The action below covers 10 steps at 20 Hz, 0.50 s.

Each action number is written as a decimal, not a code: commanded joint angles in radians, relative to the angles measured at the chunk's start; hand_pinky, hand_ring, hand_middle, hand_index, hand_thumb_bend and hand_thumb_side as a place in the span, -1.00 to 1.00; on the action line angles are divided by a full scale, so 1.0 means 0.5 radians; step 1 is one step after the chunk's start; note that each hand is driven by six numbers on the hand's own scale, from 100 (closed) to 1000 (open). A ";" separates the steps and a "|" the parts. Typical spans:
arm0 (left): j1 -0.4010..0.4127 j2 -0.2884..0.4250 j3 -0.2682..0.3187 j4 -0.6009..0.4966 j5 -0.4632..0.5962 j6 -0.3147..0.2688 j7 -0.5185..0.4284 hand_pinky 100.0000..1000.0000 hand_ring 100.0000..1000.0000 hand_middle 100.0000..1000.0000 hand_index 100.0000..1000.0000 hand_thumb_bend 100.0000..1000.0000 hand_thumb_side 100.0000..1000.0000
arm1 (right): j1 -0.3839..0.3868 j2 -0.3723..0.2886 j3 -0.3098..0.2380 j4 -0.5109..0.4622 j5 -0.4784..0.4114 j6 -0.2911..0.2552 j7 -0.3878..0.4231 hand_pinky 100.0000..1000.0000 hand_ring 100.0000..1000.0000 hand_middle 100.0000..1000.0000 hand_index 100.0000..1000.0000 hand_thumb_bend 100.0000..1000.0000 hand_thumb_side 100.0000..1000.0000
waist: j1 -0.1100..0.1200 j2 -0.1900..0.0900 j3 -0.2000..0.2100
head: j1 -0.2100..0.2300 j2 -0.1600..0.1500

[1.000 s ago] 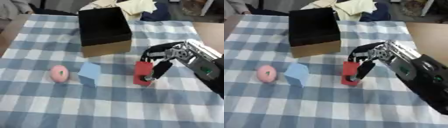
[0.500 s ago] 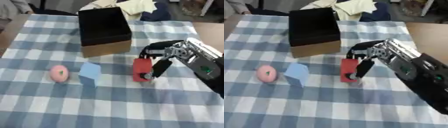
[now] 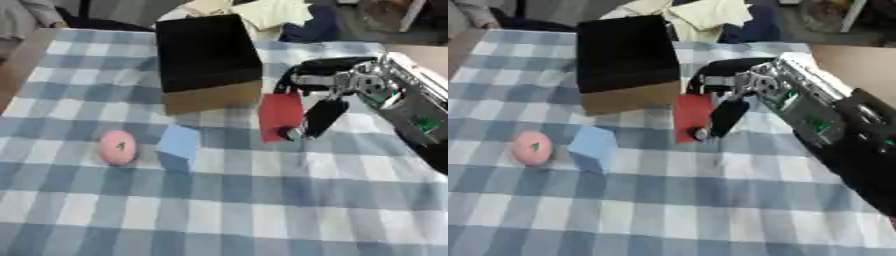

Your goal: Pick up objects on the table and place them in the box.

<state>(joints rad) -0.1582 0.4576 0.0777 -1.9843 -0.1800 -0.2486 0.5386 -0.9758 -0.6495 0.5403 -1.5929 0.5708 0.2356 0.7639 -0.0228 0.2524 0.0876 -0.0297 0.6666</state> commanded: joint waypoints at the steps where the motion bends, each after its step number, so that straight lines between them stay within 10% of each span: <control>1: -0.058 0.165 0.007 -0.031 -0.077 0.058 0.000 0.06 0.53 0.49 0.71 -0.92 0.92 | -0.082 -0.058 -0.080 -0.090 0.015 0.025 -0.019 0.45 0.52 0.49 0.29 -1.00 -0.54 | 0.012 -0.026 -0.004 | -0.004 -0.014; 10: -0.237 0.544 -0.108 -0.031 -0.290 0.243 -0.169 0.06 0.52 0.47 0.71 -1.00 0.82 | -0.255 0.020 -0.205 -0.127 0.039 0.104 -0.110 0.46 0.51 0.48 0.29 -1.00 -0.58 | 0.026 0.017 -0.026 | 0.005 -0.053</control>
<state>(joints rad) -0.2652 0.6763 0.0261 -1.9844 -0.3120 -0.1352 0.4674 -1.0792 -0.6333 0.4607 -1.6418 0.5813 0.2834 0.7177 -0.0141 0.2782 0.0742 -0.0284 0.6518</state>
